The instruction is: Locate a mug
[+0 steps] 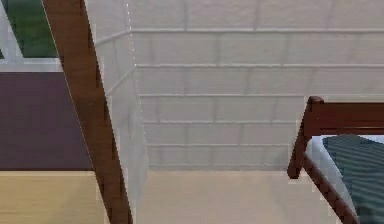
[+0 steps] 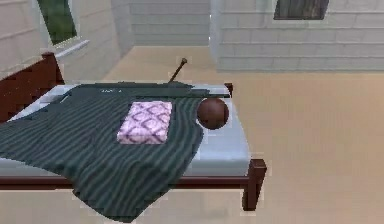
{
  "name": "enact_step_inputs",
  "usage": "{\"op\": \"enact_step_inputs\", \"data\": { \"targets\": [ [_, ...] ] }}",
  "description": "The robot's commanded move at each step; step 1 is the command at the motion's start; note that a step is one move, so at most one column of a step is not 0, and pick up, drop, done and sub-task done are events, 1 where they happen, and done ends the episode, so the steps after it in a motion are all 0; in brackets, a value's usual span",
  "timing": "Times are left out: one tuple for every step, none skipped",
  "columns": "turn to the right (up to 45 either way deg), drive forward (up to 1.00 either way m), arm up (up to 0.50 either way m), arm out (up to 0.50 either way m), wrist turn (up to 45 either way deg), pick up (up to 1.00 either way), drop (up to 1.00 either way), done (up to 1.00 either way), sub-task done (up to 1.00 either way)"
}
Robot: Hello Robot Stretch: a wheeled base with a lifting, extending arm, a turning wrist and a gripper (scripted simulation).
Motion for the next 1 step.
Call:
{"op": "enact_step_inputs", "data": {
  "targets": [
    [0.0,0.30,0.00,0.00,0.0,0.00,0.00,0.00,0.00]
  ]
}}
